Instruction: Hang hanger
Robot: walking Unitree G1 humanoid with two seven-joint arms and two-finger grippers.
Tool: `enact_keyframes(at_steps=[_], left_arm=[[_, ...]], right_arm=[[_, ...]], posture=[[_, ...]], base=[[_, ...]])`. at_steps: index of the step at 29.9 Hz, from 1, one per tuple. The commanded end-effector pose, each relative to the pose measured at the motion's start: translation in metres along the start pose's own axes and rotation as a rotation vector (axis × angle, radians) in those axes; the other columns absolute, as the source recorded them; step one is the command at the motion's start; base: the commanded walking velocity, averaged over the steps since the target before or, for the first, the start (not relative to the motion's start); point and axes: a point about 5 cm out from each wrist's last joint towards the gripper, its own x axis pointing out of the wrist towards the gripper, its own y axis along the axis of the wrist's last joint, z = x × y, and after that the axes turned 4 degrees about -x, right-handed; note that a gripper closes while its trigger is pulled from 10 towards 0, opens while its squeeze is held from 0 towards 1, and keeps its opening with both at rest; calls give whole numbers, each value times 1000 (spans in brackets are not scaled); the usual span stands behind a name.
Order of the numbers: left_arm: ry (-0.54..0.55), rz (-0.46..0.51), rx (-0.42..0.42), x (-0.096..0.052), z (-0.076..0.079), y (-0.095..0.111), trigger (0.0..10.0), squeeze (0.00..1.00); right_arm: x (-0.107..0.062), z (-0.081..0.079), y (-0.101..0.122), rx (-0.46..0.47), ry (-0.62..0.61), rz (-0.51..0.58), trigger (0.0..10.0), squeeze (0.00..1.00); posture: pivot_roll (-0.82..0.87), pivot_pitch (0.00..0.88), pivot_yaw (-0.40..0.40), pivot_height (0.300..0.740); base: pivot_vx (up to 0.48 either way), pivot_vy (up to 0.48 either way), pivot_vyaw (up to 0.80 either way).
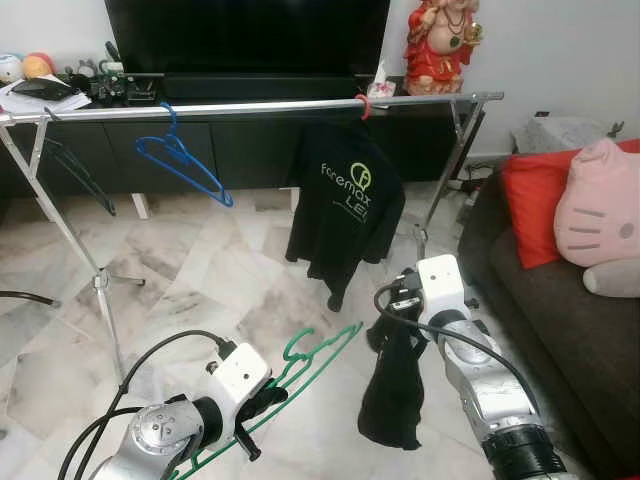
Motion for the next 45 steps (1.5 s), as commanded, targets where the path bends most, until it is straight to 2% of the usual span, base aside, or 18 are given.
enact_keyframes(at_steps=[1, 13, 14, 15, 16, 17, 18, 23, 26, 27, 30, 31, 32, 35, 37, 40, 42, 45], left_arm=[[-18, 13, 0, 0, 3, 5, 10000, 0], [-18, 13, 0, 0, 3, 5, 10000, 0], [-44, -5, 15, -1, 2, 5, 10000, 0], [-73, -24, 108, 10, -4, 14, 10000, 0], [-87, -38, 167, 18, -8, 20, 10000, 0], [-87, -38, 167, 18, -8, 20, 10000, 0], [-44, -40, 245, 29, -15, 29, 10000, 0], [-13, -39, 246, 33, -15, 27, 10000, 0], [-102, -61, 216, 31, -9, 23, 10000, 0], [-102, -61, 216, 31, -9, 23, 10000, 0], [-212, -103, 229, 25, -3, 19, 10000, 0], [-310, -132, 239, 18, 3, 16, 10000, 0], [-342, -139, 242, 15, 5, 15, 10000, 0], [-382, -137, 233, 12, 6, 16, 10000, 0], [-421, -94, 220, 12, 8, 24, 10000, 0], [-385, -80, 231, 16, 5, 28, 10000, 0], [-275, -39, 241, 29, 0, 34, 10000, 0], [-225, -9, 226, 35, 0, 38, 10000, 0]], right_arm=[[3, 5, 9, -9, -20, 21, 10000, 0], [3, 5, 9, -9, -20, 21, 10000, 0], [4, 5, 9, -14, -18, 18, 10000, 0], [15, 2, 11, -71, -4, -1, 10000, 0], [22, 1, 13, -112, 4, -16, 10000, 0], [22, 1, 13, -112, 4, -16, 10000, 0], [27, 1, 12, -157, 9, -39, 10000, 0], [27, 3, 10, -157, 3, -49, 10000, 0], [30, 4, 9, -164, -2, -63, 10000, 0], [30, 4, 9, -164, -2, -63, 10000, 0], [33, 8, 5, -191, -13, -88, 10000, 0], [35, 10, 5, -238, -26, -94, 10000, 0], [35, 11, 5, -256, -30, -95, 10000, 0], [36, 12, 5, -253, -33, -94, 10000, 0], [37, 12, 6, -242, -35, -95, 10000, 0], [37, 12, 6, -239, -35, -94, 10000, 0], [39, 10, 6, -231, -34, -89, 10000, 0], [39, 10, 7, -226, -33, -85, 10000, 0]], posture=[[56, 0, -72, 716], [56, 0, -72, 716], [56, 0, -72, 716], [47, 0, -69, 716], [48, 0, -70, 716], [48, 0, -70, 716], [49, 0, -70, 716], [49, 0, -70, 716], [44, 0, -66, 716], [44, 0, -66, 716], [50, 0, -69, 716], [50, 0, -69, 716], [50, 0, -69, 716], [51, 0, -67, 716], [48, 0, -65, 716], [49, 0, -65, 716], [49, 0, -65, 716], [44, 0, -63, 716]], base=[[0, 0, 0], [0, 0, 0], [0, 0, 0], [0, 0, 0], [0, 0, 0], [0, 0, 0], [0, 0, 0], [0, 0, 0], [0, 0, 0], [0, 0, 0], [0, 0, 0], [0, 0, 0], [0, 0, 0], [0, 0, 0], [0, 0, 0], [0, 0, 0], [0, 0, 0], [0, 0, 0]])
